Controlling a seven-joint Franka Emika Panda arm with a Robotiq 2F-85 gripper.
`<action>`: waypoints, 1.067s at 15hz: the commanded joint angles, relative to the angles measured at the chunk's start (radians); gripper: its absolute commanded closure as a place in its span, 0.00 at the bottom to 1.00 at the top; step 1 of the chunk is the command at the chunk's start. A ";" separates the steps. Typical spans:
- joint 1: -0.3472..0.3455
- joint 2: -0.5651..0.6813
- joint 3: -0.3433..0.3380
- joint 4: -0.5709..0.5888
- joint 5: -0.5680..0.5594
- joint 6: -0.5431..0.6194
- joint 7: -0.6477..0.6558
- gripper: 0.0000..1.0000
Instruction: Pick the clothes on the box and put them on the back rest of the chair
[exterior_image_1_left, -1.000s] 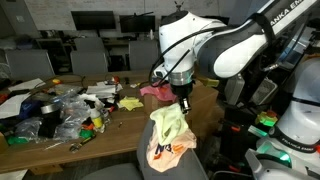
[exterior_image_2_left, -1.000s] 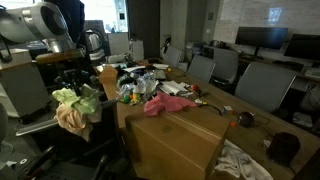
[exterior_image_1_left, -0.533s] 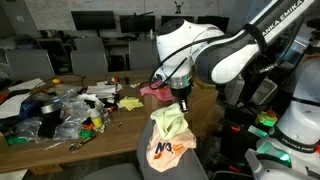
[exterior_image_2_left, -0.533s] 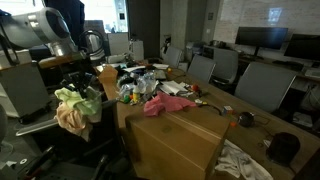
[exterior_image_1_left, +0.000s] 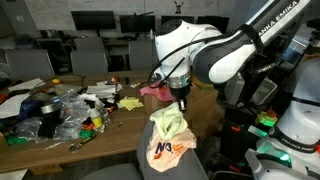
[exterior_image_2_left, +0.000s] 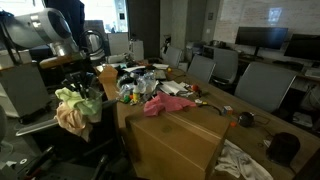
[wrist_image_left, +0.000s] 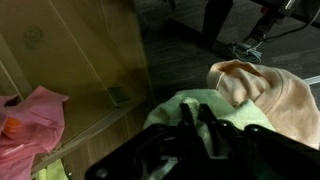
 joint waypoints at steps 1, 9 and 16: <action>-0.012 0.010 0.013 0.025 -0.019 -0.026 0.027 0.50; -0.011 0.007 0.013 0.026 -0.012 -0.031 0.026 0.00; -0.033 -0.016 0.003 0.019 -0.112 -0.017 0.095 0.00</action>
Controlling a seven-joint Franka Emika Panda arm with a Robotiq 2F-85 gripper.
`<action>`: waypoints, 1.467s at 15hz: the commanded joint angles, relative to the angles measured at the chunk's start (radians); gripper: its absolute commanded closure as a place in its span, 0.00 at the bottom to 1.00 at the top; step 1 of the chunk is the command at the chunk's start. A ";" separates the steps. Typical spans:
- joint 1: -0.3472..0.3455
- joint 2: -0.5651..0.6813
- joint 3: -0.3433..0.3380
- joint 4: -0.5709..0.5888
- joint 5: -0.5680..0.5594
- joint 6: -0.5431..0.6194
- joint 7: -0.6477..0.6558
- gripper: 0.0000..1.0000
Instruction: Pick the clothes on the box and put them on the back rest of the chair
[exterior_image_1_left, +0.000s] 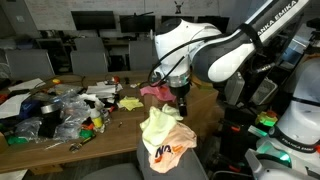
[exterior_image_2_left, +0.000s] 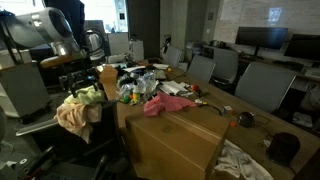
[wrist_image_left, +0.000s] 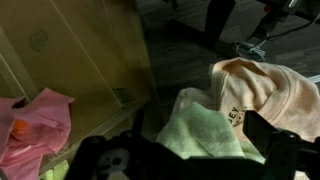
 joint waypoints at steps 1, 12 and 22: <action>-0.040 -0.025 -0.002 0.010 -0.175 -0.008 0.138 0.00; -0.237 -0.201 -0.141 -0.026 -0.356 -0.031 0.421 0.00; -0.324 -0.310 -0.294 -0.142 -0.044 0.149 0.105 0.00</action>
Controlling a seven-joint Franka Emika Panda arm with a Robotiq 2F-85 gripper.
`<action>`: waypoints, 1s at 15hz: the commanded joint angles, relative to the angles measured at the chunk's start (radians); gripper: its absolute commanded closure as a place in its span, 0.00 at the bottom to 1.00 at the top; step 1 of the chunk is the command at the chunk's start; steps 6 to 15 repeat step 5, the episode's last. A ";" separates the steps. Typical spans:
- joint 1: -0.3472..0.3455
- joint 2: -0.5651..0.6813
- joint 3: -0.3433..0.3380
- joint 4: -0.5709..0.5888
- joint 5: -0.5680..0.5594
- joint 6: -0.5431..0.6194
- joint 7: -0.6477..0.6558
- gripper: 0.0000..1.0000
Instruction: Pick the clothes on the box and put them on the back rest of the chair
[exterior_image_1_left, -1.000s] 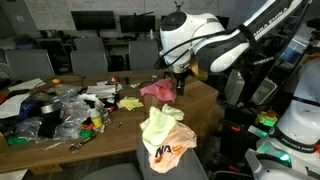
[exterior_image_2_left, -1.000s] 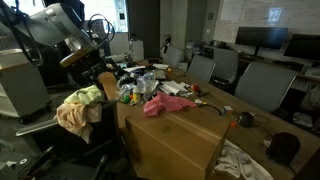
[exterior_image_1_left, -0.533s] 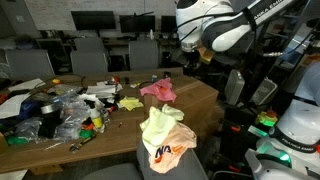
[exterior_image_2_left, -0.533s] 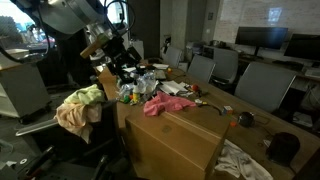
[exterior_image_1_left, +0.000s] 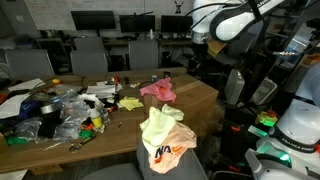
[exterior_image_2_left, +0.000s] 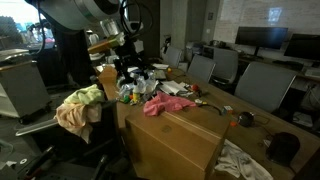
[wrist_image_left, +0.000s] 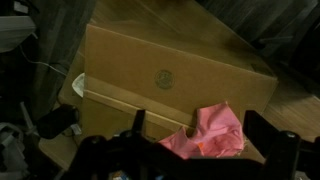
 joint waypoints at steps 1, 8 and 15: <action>-0.026 -0.075 -0.054 -0.086 0.144 0.049 -0.169 0.00; -0.056 -0.043 -0.046 -0.073 0.187 0.019 -0.203 0.00; -0.056 -0.043 -0.046 -0.073 0.187 0.019 -0.203 0.00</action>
